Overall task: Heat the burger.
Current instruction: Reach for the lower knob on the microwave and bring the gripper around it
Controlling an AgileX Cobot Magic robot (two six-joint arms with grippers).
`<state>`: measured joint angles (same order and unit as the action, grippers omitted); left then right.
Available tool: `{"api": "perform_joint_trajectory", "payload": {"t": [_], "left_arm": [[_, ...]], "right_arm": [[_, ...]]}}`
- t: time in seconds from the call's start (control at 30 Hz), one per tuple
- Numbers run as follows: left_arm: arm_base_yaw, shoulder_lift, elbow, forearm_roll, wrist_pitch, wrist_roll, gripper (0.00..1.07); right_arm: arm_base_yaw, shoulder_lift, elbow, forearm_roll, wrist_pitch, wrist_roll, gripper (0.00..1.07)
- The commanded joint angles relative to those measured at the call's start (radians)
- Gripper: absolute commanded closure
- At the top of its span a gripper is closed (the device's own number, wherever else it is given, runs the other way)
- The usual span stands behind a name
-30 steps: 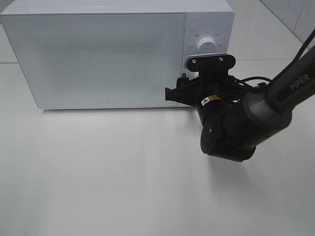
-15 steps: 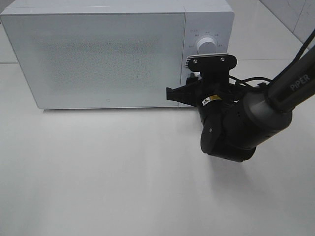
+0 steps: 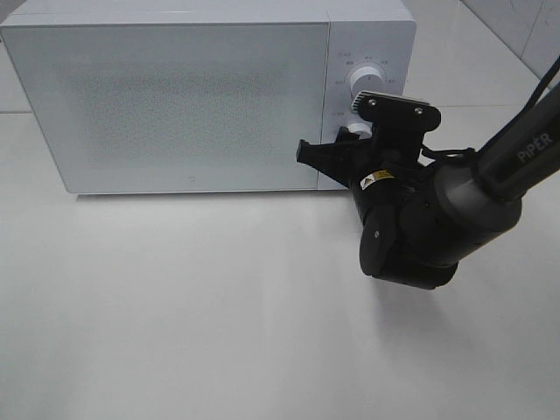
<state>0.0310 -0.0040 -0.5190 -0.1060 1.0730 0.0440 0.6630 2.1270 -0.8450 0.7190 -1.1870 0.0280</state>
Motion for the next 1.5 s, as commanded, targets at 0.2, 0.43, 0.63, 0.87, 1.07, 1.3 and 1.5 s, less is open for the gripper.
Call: {"api": "perform_joint_trajectory", "payload": {"t": [0.2, 0.43, 0.63, 0.87, 1.07, 1.3, 1.5], "left_arm": [[0.001, -0.018, 0.003, -0.001, -0.005, 0.001, 0.06], [0.001, -0.018, 0.003, -0.001, -0.005, 0.001, 0.06], [0.001, -0.018, 0.003, -0.001, -0.005, 0.001, 0.06], [0.001, -0.018, 0.003, -0.001, -0.005, 0.001, 0.06], [0.001, -0.018, 0.003, -0.001, -0.005, 0.001, 0.06], [0.001, -0.018, 0.003, -0.001, -0.005, 0.001, 0.06], [0.001, -0.018, 0.003, -0.001, -0.005, 0.001, 0.06]], "right_arm": [[-0.006, -0.017, -0.024, -0.138, -0.18, 0.538, 1.07], [-0.006, -0.017, -0.024, -0.157, -0.146, 1.004, 1.07], [-0.006, -0.017, -0.023, -0.156, -0.113, 1.343, 1.07], [-0.009, -0.017, -0.023, -0.154, -0.113, 1.429, 1.07], [-0.009, -0.017, -0.023, -0.153, -0.113, 1.432, 1.07], [-0.009, -0.017, -0.023, -0.156, -0.113, 1.43, 1.07], [-0.009, -0.017, -0.023, -0.153, -0.113, 1.43, 1.02]]}}
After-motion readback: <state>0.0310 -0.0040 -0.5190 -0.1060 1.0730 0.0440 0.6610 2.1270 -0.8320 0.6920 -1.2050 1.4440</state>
